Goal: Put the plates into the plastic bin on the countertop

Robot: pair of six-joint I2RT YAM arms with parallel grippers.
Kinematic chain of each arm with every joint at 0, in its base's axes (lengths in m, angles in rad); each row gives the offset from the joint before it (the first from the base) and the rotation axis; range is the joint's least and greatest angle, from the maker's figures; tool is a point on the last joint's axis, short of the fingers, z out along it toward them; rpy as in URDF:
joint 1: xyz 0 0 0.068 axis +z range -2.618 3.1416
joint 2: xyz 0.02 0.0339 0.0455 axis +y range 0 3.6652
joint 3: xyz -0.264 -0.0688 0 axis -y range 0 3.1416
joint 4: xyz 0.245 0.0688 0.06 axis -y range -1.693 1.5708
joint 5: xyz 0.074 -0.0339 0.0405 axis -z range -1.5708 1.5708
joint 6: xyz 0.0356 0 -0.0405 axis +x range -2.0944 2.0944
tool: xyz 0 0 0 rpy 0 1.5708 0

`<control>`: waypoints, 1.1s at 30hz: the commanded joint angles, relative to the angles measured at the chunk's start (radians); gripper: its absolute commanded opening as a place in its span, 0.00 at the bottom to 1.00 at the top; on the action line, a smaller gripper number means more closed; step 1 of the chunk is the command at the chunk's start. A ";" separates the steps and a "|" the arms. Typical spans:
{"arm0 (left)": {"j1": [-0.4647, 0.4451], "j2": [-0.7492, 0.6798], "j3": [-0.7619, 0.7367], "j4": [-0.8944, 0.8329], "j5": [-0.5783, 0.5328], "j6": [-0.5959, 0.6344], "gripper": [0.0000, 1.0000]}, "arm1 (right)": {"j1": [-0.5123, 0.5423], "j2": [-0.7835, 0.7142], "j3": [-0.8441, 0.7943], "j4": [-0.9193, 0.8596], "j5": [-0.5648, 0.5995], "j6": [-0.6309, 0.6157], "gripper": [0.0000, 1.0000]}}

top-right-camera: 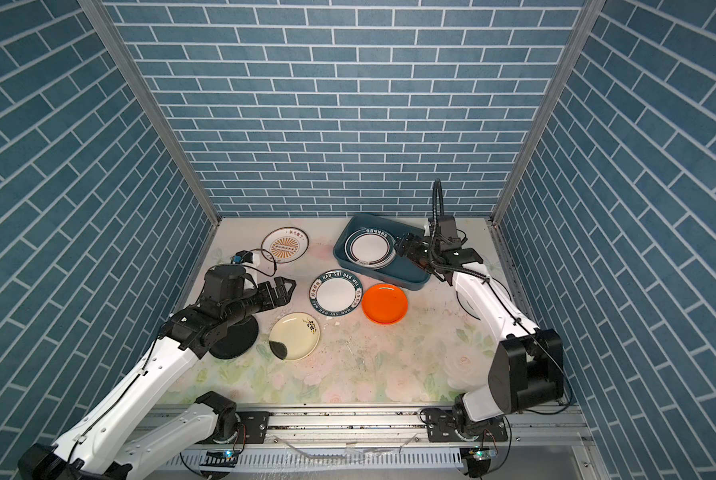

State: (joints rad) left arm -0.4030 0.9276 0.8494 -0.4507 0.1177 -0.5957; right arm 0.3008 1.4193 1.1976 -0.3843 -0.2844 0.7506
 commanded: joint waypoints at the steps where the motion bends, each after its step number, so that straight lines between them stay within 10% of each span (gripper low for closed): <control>1: 0.004 -0.005 -0.028 0.021 0.026 -0.030 1.00 | -0.016 -0.114 -0.088 -0.050 0.001 -0.026 0.81; 16: 0.004 0.052 -0.059 0.081 0.136 -0.059 1.00 | -0.177 -0.634 -0.549 -0.244 0.124 0.058 0.79; 33: 0.004 0.127 -0.010 0.076 0.160 0.001 1.00 | -0.246 -0.662 -0.702 -0.114 0.061 0.225 0.77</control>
State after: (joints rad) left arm -0.4015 1.0500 0.8055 -0.3763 0.2646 -0.6201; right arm 0.0631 0.7547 0.5125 -0.5488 -0.2073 0.9169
